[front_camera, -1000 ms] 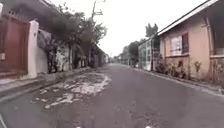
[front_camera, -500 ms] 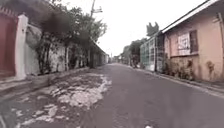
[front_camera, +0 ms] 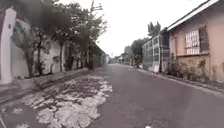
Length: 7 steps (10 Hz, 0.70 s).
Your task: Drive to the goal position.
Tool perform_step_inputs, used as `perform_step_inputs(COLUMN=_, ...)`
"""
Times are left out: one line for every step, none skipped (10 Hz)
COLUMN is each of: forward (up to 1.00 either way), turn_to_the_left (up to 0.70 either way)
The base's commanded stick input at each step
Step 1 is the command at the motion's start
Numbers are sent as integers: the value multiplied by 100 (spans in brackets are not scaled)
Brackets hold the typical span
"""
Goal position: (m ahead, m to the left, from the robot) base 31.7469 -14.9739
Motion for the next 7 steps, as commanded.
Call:
perform_step_inputs(forward=100, turn_to_the_left=0)
perform_step_inputs(forward=100, turn_to_the_left=0)
perform_step_inputs(forward=100, turn_to_the_left=0)
perform_step_inputs(forward=100, turn_to_the_left=0)
perform_step_inputs(forward=100, turn_to_the_left=0)
perform_step_inputs(forward=100, turn_to_the_left=0)
perform_step_inputs(forward=100, turn_to_the_left=0)
